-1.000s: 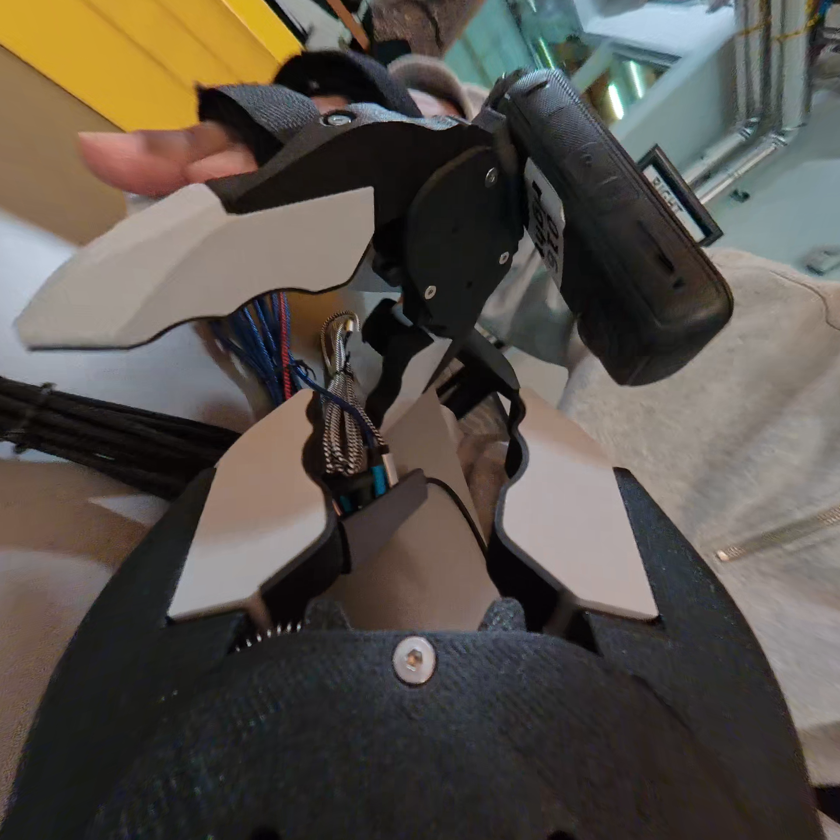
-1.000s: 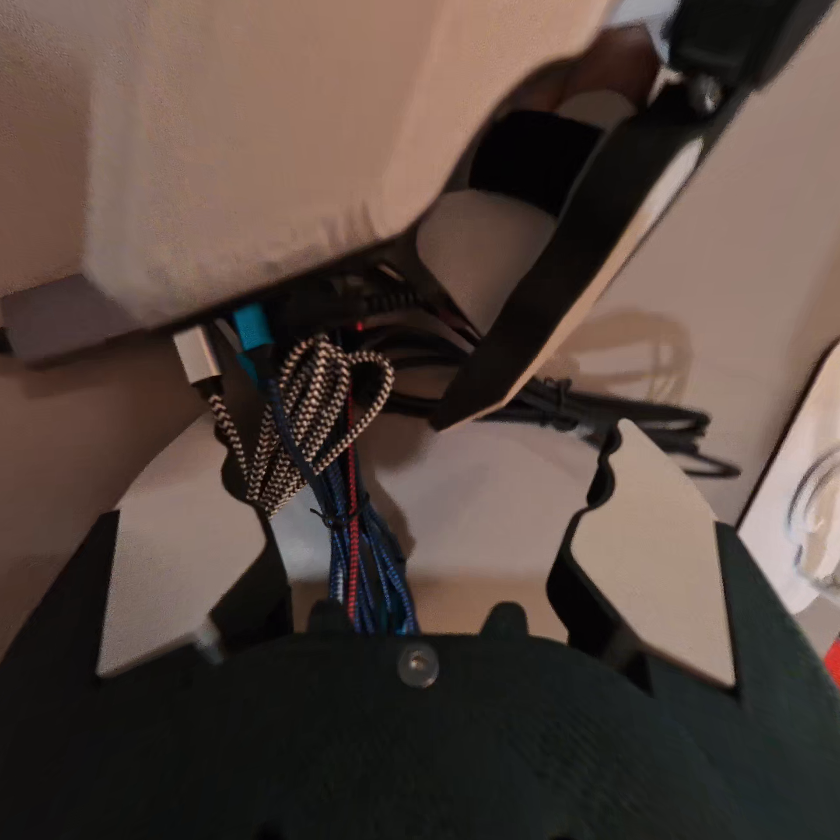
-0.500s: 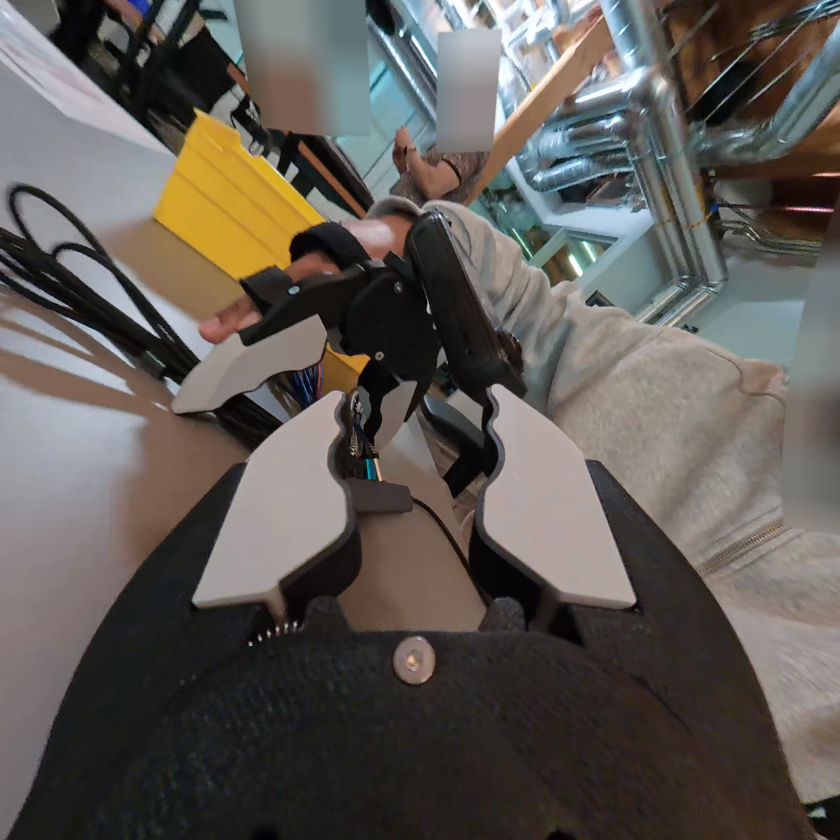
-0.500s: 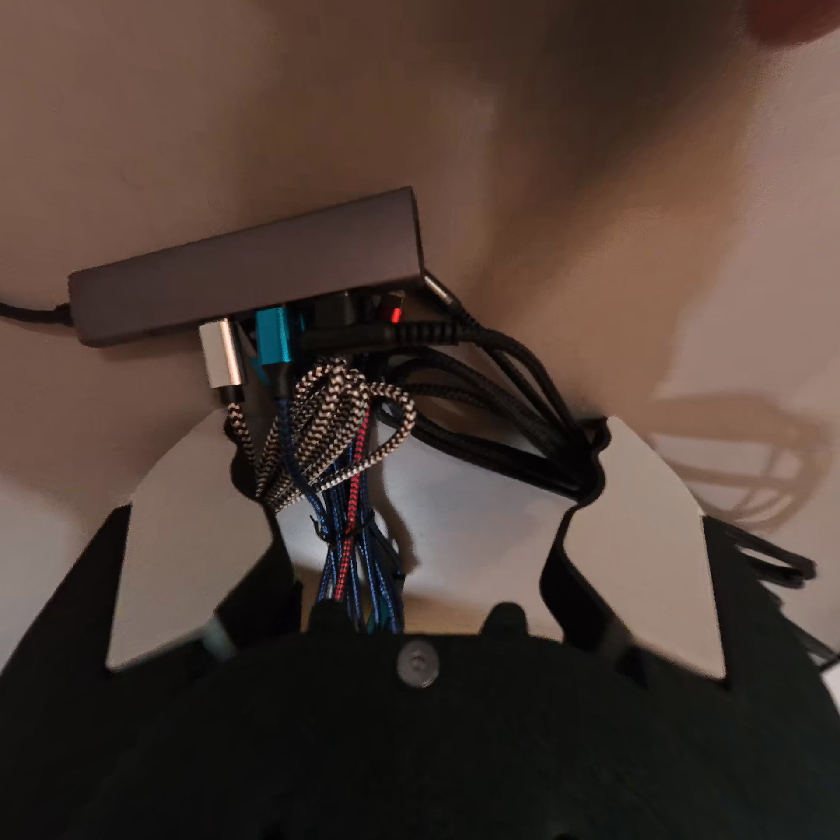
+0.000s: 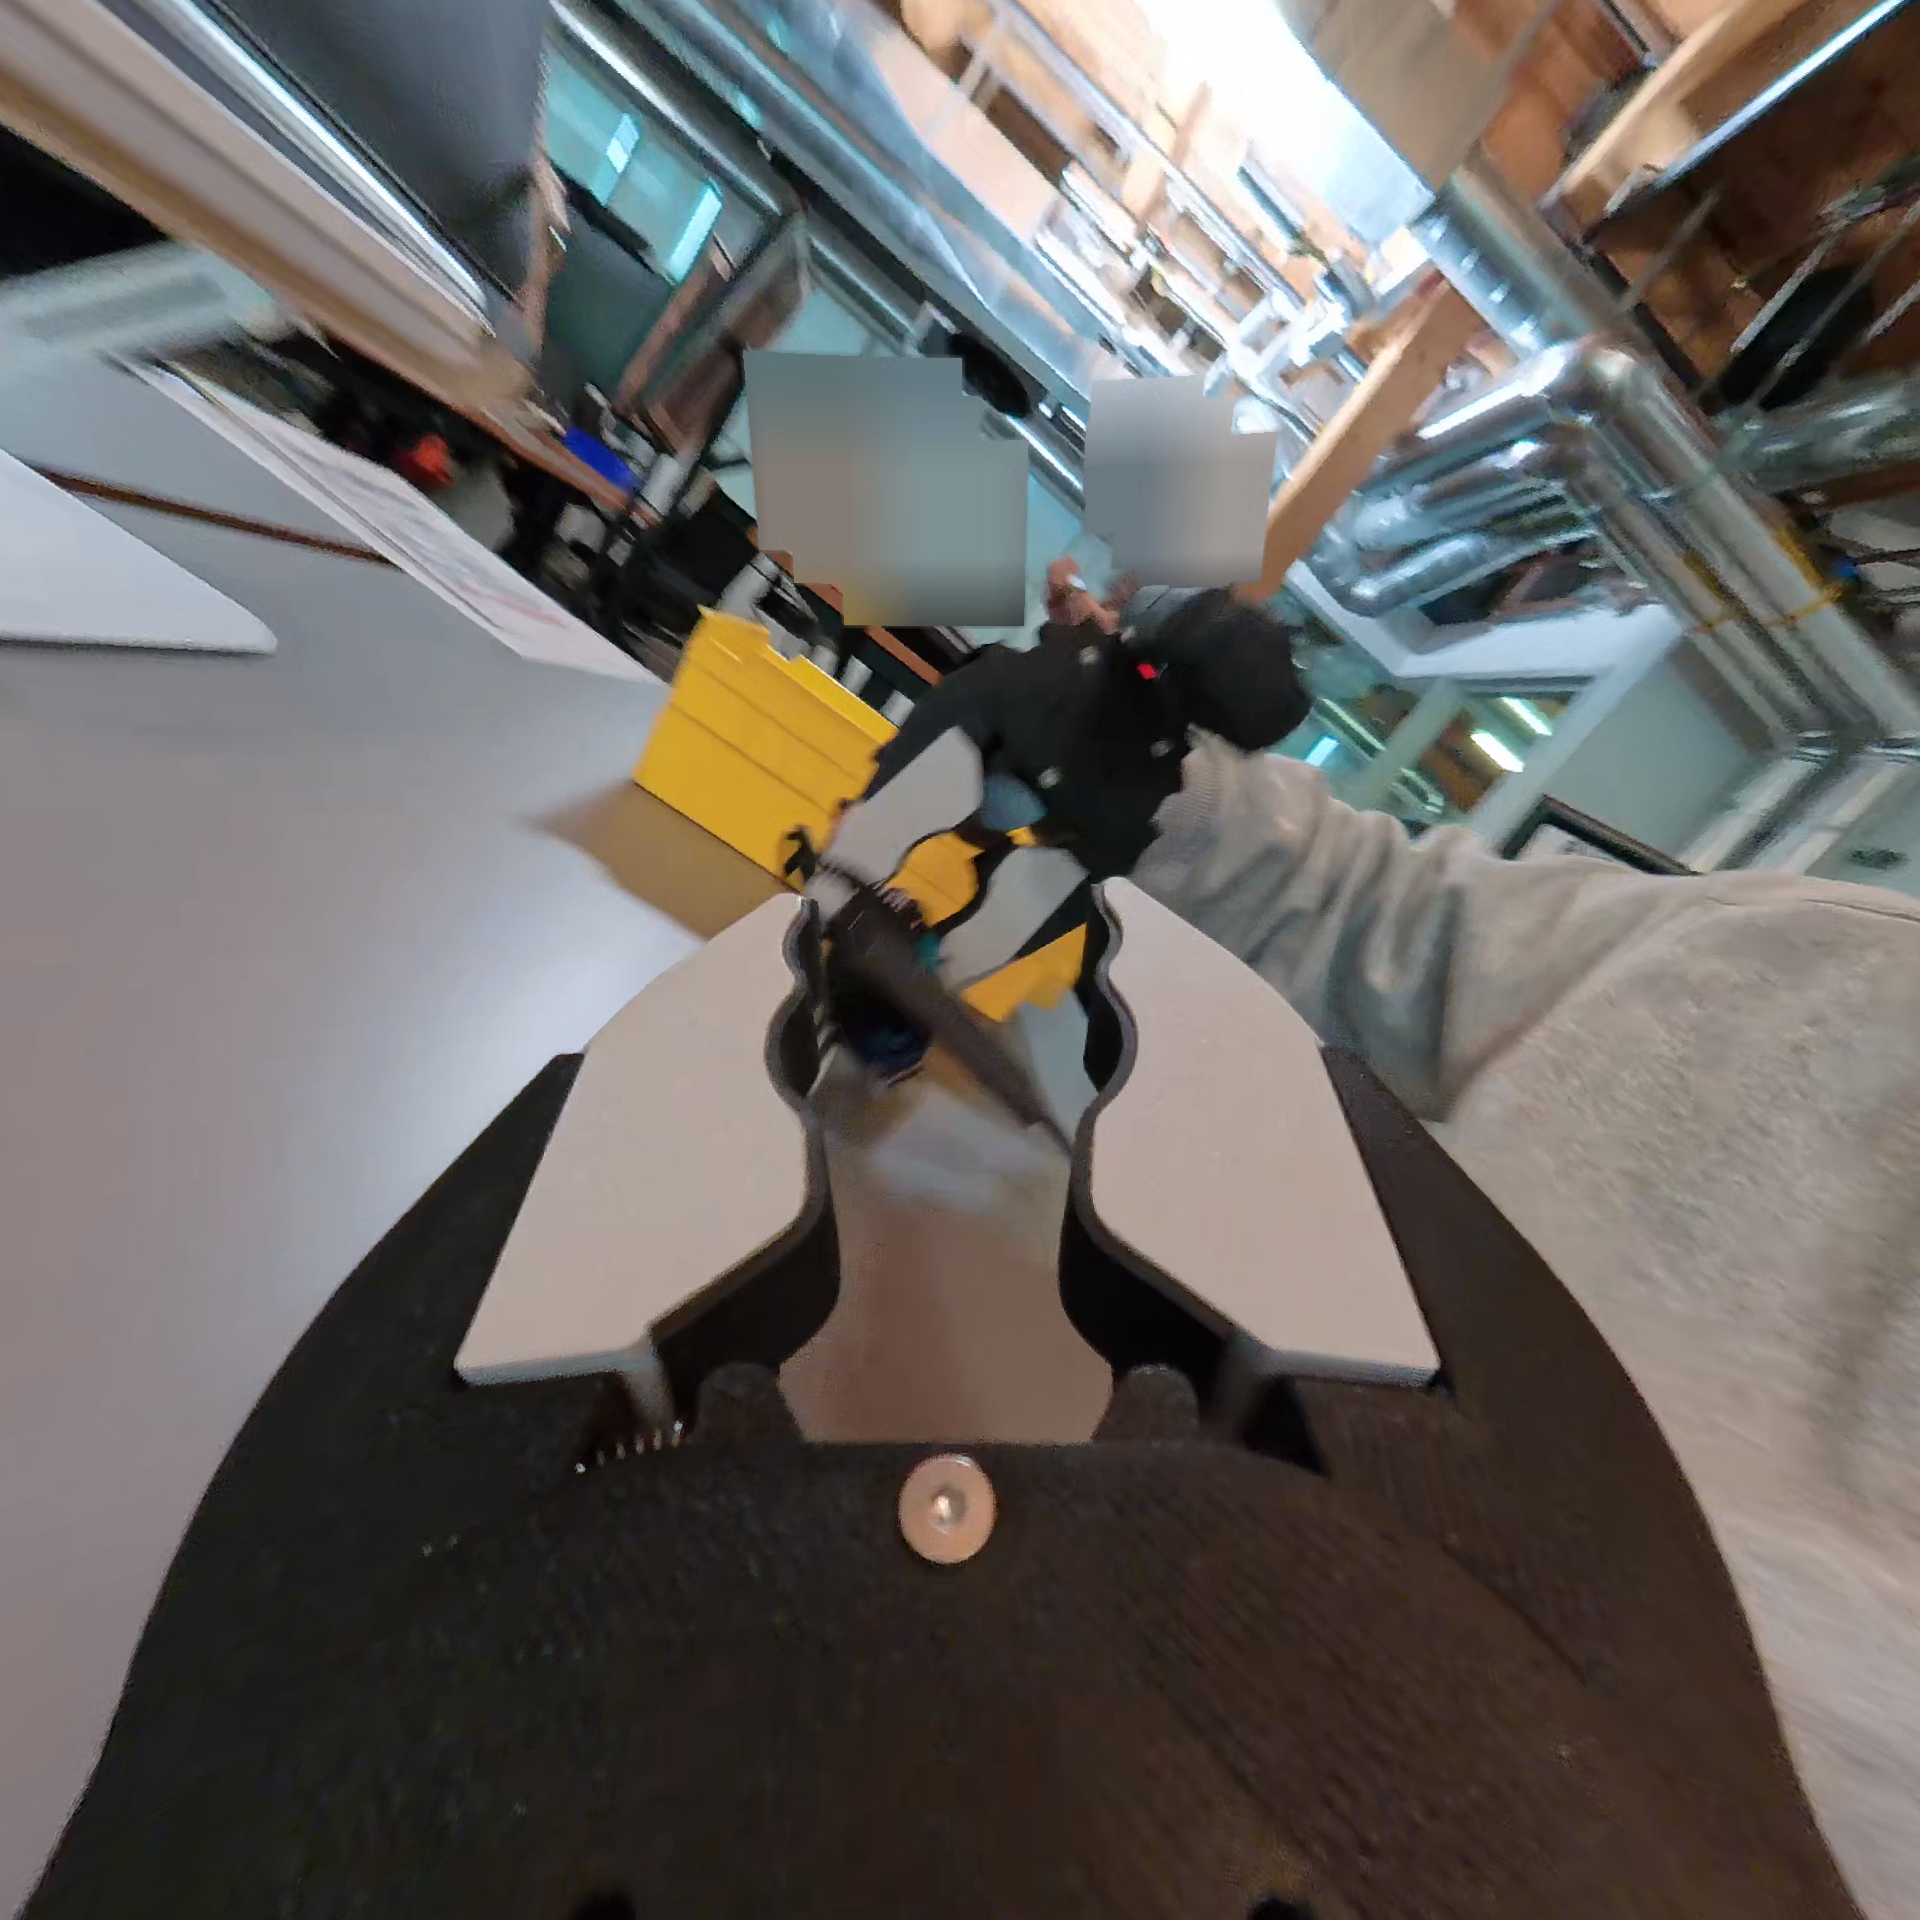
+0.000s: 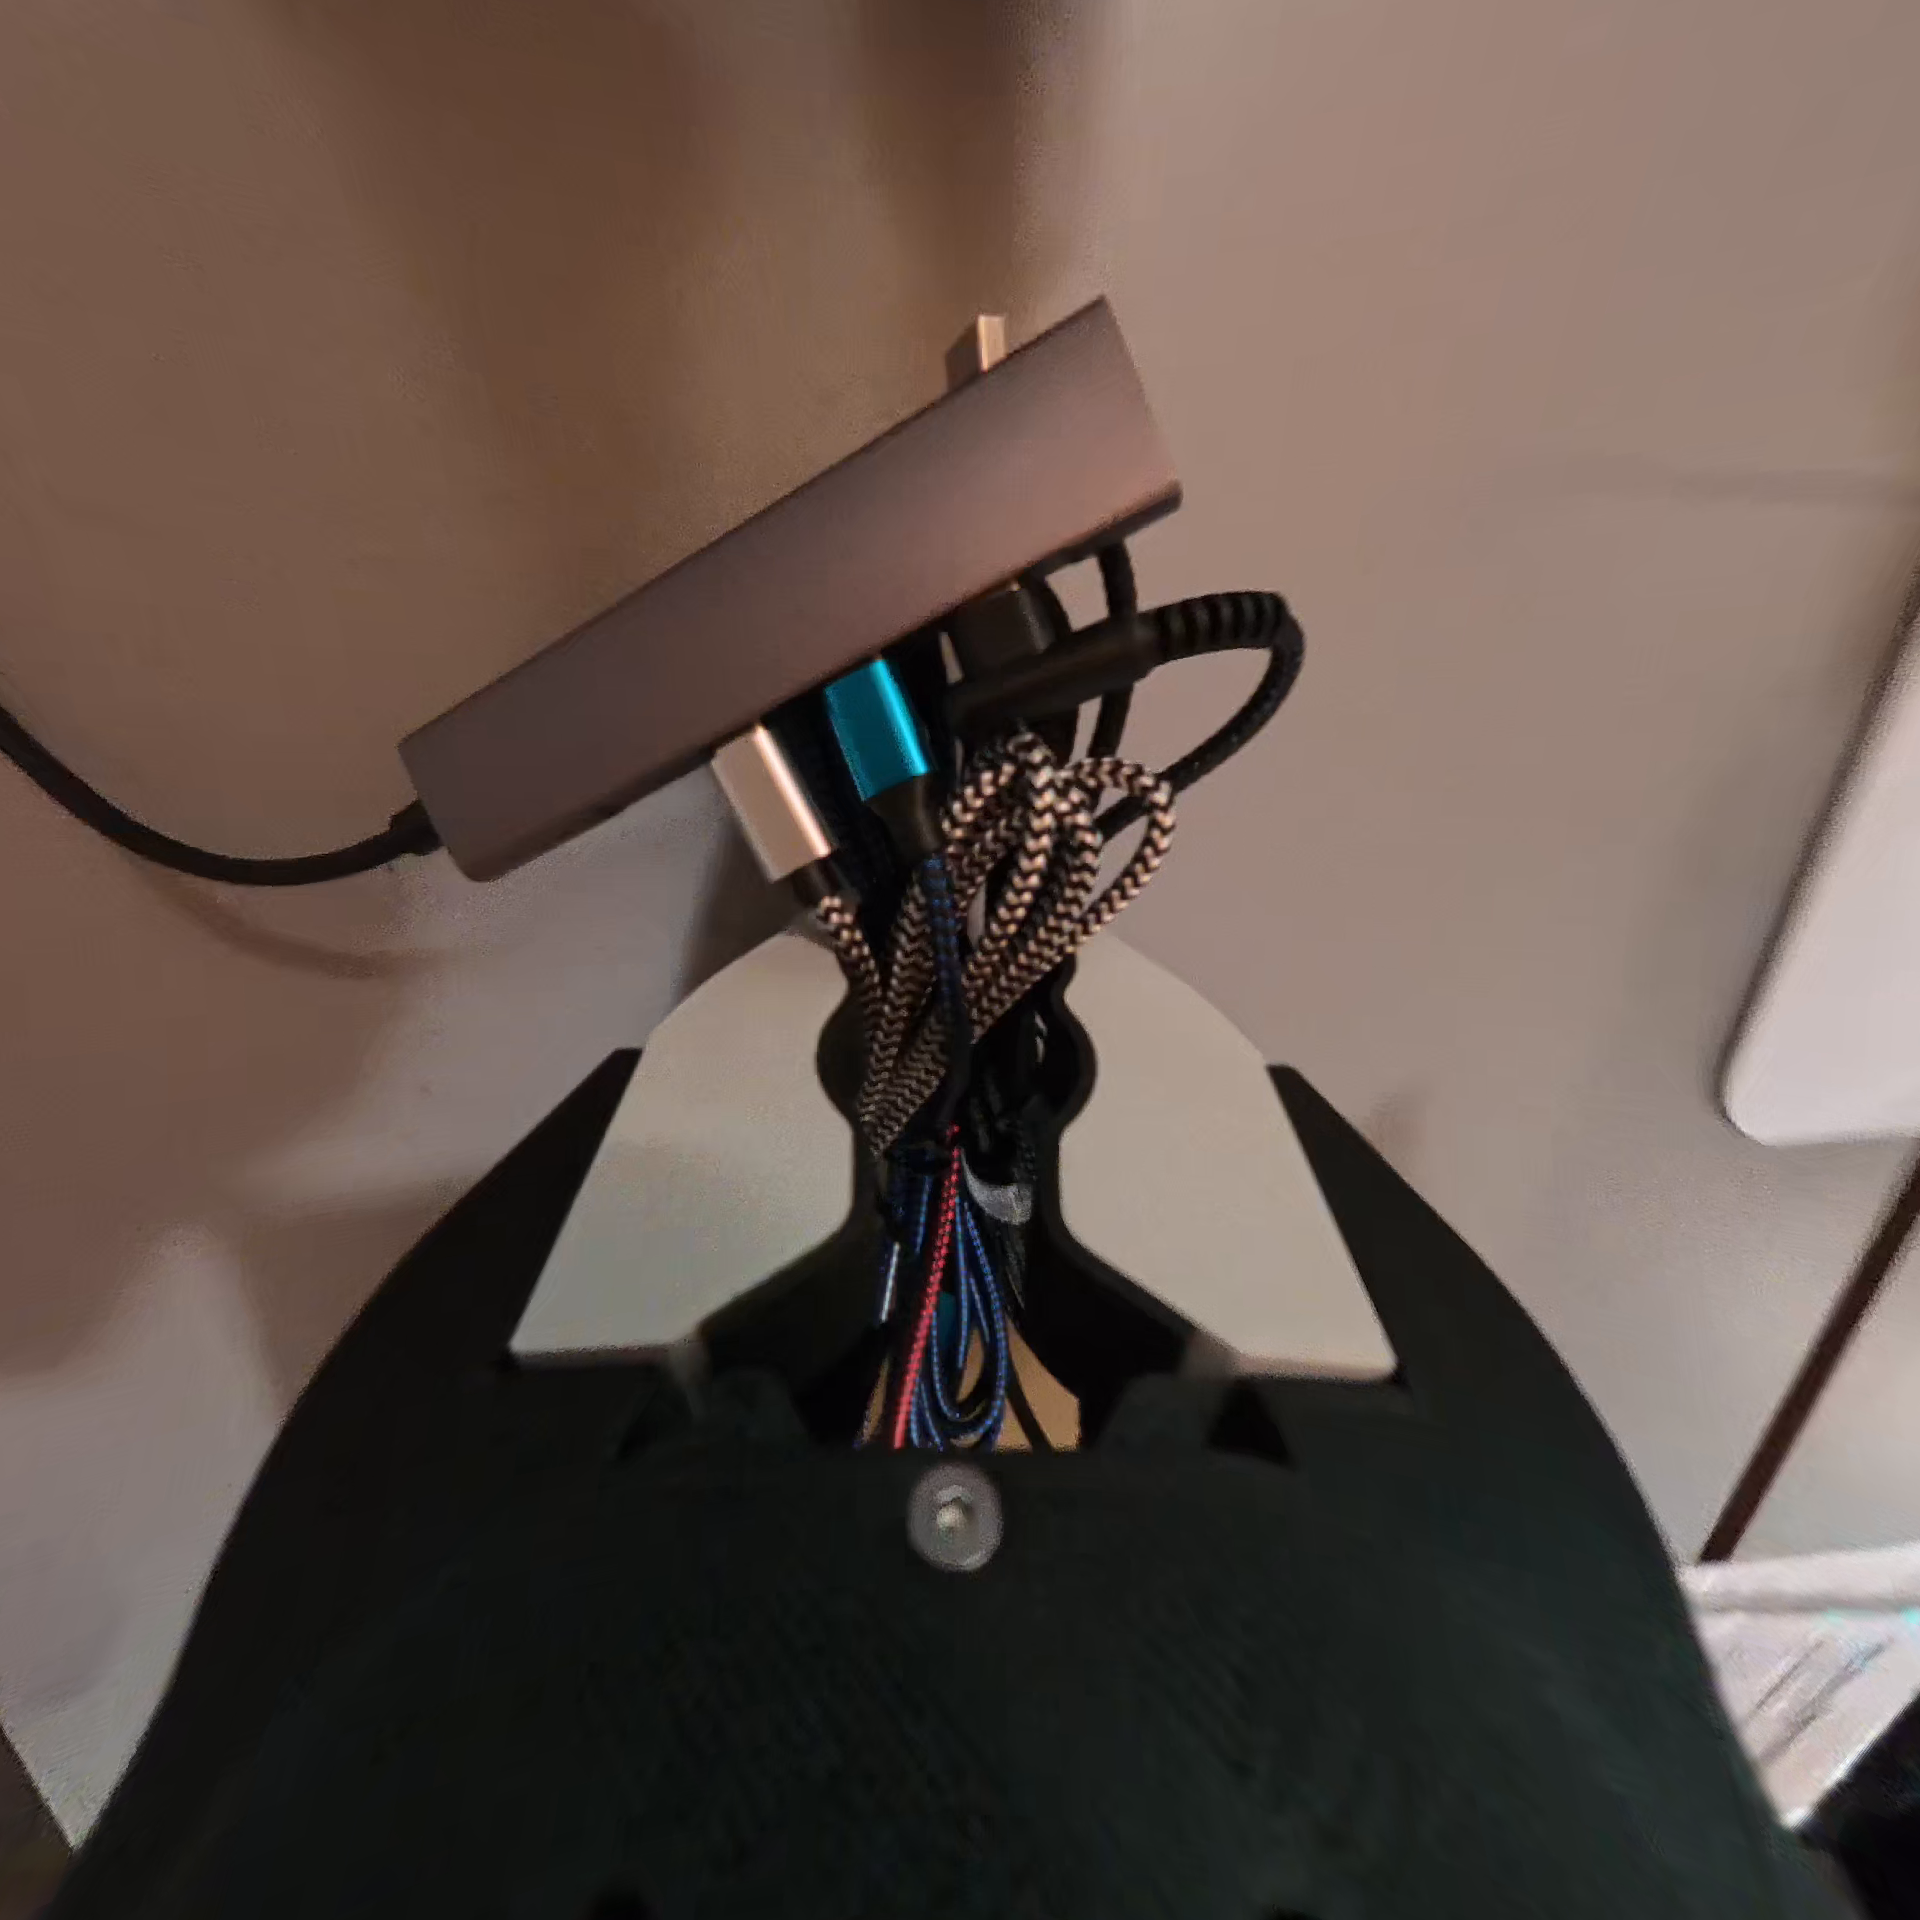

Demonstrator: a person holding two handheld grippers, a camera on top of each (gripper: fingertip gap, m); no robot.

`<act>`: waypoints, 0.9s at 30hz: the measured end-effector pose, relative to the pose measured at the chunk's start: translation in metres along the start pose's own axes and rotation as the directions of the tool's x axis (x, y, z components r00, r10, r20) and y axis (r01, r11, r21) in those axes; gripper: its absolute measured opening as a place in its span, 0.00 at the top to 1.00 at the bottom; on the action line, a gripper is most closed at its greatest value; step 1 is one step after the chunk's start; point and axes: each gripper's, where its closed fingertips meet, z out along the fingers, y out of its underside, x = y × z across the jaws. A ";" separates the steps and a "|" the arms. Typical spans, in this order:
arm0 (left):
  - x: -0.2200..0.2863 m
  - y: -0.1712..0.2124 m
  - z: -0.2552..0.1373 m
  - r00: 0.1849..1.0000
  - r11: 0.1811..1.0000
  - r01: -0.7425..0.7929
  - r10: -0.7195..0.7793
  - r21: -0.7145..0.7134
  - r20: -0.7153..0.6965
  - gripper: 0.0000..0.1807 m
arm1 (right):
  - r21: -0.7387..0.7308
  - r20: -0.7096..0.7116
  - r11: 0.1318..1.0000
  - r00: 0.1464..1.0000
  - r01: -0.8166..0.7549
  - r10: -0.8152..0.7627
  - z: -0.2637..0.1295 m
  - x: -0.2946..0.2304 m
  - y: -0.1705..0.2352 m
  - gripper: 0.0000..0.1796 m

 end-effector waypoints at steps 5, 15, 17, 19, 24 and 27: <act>-0.007 -0.019 -0.012 0.989 0.987 -0.118 0.107 0.110 0.101 0.72 | 0.406 0.039 0.851 0.936 -0.334 0.349 -0.106 0.043 -0.011 0.83; -0.012 -0.017 -0.010 0.995 0.992 -0.047 0.036 0.119 0.090 0.71 | 0.759 -0.055 0.431 0.611 -0.489 0.790 -0.301 0.079 0.133 0.83; -0.012 -0.016 -0.009 0.995 0.992 -0.054 0.044 0.112 0.095 0.72 | 0.770 -0.088 0.371 0.489 -0.519 0.868 -0.313 0.074 0.178 0.83; -0.013 -0.017 -0.010 0.994 0.992 -0.052 0.041 0.115 0.099 0.72 | 0.768 -0.112 0.291 0.328 -0.570 0.938 -0.314 0.065 0.225 0.83; -0.015 -0.019 -0.012 0.993 0.990 -0.046 0.032 0.133 0.110 0.72 | 0.705 -0.421 0.328 0.002 -0.629 0.907 -0.309 0.034 0.320 0.83; -0.016 -0.019 -0.012 0.993 0.990 -0.041 0.026 0.134 0.114 0.72 | 0.612 -0.601 0.449 -0.012 -0.651 0.799 -0.301 0.023 0.328 0.83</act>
